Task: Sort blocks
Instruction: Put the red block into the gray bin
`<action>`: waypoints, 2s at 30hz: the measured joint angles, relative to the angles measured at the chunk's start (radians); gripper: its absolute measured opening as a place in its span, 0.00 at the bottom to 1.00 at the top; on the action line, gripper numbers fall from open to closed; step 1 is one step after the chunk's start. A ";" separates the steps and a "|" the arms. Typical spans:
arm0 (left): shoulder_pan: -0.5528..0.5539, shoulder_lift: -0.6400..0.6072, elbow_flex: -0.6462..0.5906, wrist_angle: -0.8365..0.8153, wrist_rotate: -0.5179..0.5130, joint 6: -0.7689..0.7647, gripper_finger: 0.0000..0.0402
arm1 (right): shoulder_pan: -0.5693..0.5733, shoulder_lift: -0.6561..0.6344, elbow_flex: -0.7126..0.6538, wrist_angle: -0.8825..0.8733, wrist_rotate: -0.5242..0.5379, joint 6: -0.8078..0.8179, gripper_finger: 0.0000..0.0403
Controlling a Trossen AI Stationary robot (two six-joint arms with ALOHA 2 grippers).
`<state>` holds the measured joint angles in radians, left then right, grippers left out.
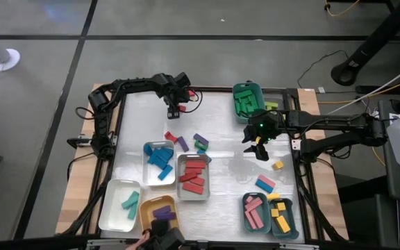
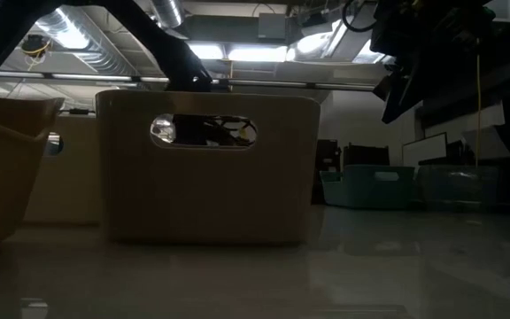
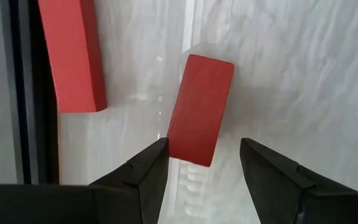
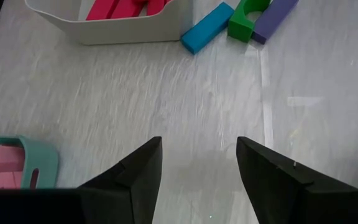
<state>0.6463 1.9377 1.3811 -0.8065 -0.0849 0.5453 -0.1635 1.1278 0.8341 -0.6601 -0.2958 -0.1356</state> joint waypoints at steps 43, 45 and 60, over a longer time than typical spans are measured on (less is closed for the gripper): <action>-0.263 0.000 0.000 -0.391 0.064 -0.845 0.46 | 0.000 0.000 0.000 0.006 0.001 -0.060 0.51; -0.263 0.005 -0.001 -0.379 0.051 -0.850 0.46 | 0.000 0.000 0.000 0.006 0.001 -0.060 0.51; -0.259 0.036 -0.097 -0.331 0.056 -0.855 0.46 | 0.000 0.000 0.000 0.006 0.014 -0.055 0.51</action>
<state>0.3870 1.9736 1.2842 -1.1376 -0.0288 -0.3100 -0.1638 1.1282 0.8341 -0.6537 -0.2820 -0.1905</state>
